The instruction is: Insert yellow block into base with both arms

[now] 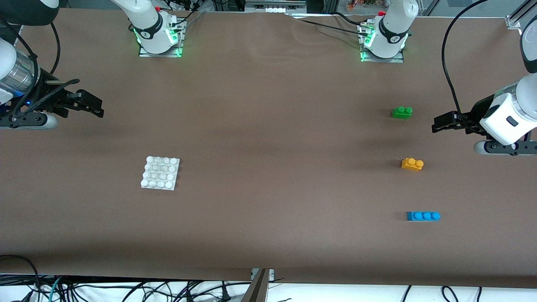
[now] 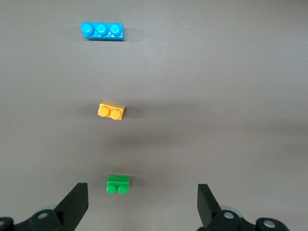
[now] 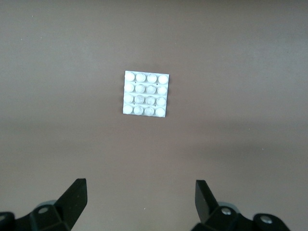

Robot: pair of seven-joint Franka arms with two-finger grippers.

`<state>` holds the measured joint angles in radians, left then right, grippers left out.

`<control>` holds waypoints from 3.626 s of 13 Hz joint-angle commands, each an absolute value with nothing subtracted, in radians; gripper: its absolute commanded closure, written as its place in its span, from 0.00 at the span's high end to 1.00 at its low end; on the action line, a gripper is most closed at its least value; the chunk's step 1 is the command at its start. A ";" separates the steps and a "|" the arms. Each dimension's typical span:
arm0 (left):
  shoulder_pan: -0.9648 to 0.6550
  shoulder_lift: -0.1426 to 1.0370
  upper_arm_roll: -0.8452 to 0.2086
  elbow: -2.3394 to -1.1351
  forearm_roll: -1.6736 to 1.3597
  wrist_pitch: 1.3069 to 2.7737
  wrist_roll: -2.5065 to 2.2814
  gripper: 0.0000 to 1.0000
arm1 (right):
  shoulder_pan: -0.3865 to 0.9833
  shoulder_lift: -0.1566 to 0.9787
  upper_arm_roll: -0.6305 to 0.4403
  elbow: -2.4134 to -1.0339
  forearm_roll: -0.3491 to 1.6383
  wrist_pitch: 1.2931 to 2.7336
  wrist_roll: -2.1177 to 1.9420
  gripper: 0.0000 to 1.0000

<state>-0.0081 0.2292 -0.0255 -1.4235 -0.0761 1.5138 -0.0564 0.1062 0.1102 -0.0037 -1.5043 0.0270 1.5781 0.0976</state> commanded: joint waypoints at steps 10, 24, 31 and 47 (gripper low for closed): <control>-0.005 0.219 -0.026 -1.433 -0.057 1.513 -0.035 1.00 | 0.087 0.078 0.005 -1.514 0.012 1.534 0.060 0.99; -0.005 0.219 -0.026 -1.433 -0.057 1.514 -0.035 1.00 | 0.087 0.081 -0.006 -1.529 0.011 1.543 0.060 0.99; -0.005 0.219 -0.026 -1.431 -0.057 1.513 -0.035 1.00 | 0.087 0.078 -0.003 -1.529 0.009 1.545 0.060 0.99; -0.006 0.219 -0.026 -1.433 -0.057 1.514 -0.035 1.00 | 0.087 0.081 -0.002 -1.546 0.009 1.594 0.063 0.99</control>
